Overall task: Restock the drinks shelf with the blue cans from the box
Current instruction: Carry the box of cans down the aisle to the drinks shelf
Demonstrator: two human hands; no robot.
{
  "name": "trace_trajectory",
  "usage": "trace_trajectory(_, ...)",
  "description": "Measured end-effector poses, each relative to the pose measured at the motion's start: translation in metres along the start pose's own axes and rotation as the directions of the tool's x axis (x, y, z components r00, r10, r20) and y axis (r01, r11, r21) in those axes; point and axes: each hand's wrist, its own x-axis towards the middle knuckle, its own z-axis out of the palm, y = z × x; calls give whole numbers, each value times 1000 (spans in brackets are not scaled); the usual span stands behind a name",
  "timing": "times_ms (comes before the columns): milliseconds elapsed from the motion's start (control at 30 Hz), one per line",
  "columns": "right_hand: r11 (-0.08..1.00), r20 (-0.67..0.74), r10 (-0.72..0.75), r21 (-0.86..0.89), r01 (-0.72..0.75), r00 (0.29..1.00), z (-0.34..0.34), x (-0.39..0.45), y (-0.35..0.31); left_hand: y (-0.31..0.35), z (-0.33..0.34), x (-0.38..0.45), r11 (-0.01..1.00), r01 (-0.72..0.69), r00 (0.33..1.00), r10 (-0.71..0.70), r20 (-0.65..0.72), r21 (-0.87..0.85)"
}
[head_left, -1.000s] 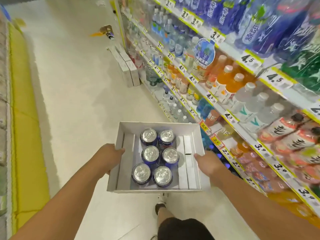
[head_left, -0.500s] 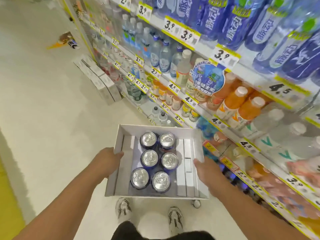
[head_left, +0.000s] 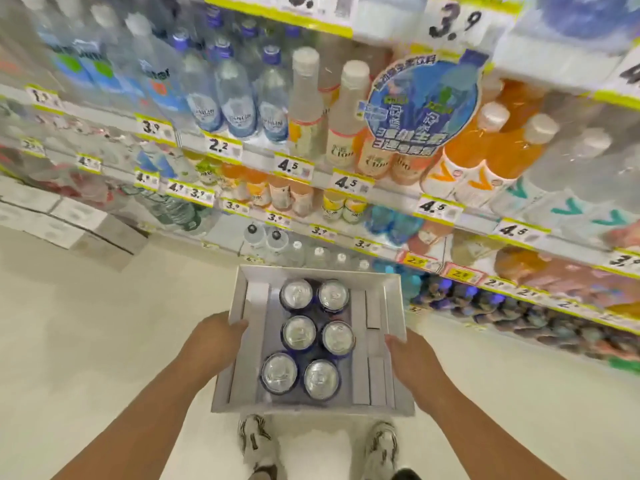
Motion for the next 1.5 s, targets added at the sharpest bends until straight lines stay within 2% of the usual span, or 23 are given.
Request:
trace_trajectory(133, 999, -43, 38, 34, -36, 998, 37, 34, 23, -23, 22, 61, 996, -41, 998, 37, 54, 76)
trace_trajectory(200, 999, -44, 44, 22, -43, 998, 58, 57, 39, -40, 42, 90, 997, -57, 997, 53, 60, 57)
trace_trajectory(267, 998, -52, 53, 21, -52, 997, 78, 82, 58, -56, 65, 117, 997, -63, 996, 60, 68, 35)
trace_trajectory(433, 986, -78, 96, 142, -84, 992, 135, 145, 113, -98, 127, 188, 995, -74, 995, 69, 77, 71)
trace_trajectory(733, 980, -114, 119, 176, -98, 986, 224, 279, 214, -158, 250, 324, 988, -121, 985, 108, 131, 96)
trace_trajectory(900, 989, -164, 99, 124, -79, 981, 243, 352, 255, -165, 314, 392, 992, -121, 984, 113, 134, 47)
trace_trajectory(1100, 985, -194, 102, 155, -72, 976, 256, 417, 291, -158, 368, 448, 986, -158, 980, 150, 131, 59)
trace_trajectory(1333, 984, -212, 98, 166, -63, 972, 261, 444, 308, -157, 396, 472, 955, -250, 965, 232, 122, 162)
trace_trajectory(1500, 983, -221, 84, 176, -45, 972, 258, 455, 310, -153, 404, 475, 944, -262, 965, 251, 78, 201)
